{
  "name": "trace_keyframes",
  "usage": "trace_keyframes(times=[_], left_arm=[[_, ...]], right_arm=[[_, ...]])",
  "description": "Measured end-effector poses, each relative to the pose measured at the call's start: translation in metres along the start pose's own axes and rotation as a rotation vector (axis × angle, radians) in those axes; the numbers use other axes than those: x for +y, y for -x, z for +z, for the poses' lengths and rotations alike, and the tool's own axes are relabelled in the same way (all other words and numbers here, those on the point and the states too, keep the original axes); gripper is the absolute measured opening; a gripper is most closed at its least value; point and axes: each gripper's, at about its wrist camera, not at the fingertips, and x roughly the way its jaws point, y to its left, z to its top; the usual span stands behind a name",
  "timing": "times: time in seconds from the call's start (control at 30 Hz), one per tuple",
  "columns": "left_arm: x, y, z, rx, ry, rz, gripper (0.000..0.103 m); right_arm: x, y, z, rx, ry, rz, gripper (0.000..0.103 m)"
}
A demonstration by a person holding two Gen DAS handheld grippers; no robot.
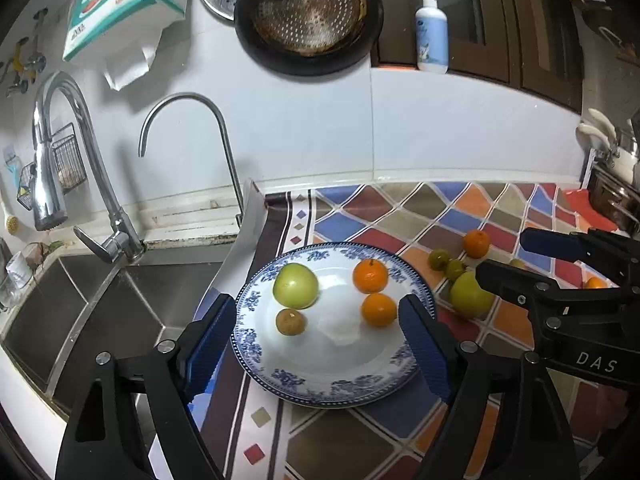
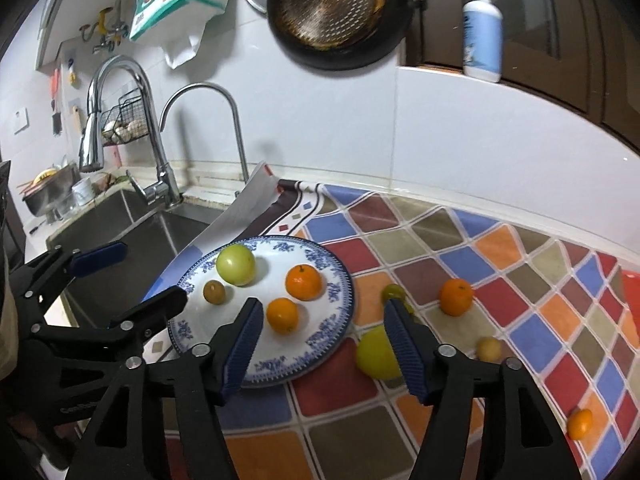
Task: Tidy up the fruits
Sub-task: 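Open both tools over the plate and lift them away, then grasp the small yellow-green fruit with the left tool while the right tool grasps an orange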
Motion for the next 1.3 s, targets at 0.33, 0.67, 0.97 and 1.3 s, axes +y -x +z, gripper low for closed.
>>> trace_keyframes(times=[0.33,0.67,0.97,1.3], left_arm=[[-0.022,0.03,0.007,-0.069,-0.003,-0.036,0.091],[-0.059,0.048,0.013,-0.128,-0.029,-0.104,0.095],[-0.097,0.057,0.018,-0.162,-0.062,-0.155,0.096],[-0.131,0.059,0.022,-0.197,-0.101,-0.179,0.096]], right_arm=[[-0.017,0.044,-0.009,-0.052,-0.057,-0.081,0.07],[-0.038,0.09,-0.026,-0.108,-0.08,-0.211,0.07],[-0.069,0.118,-0.042,-0.118,-0.126,-0.288,0.07],[-0.098,0.137,-0.056,-0.131,-0.17,-0.362,0.07]])
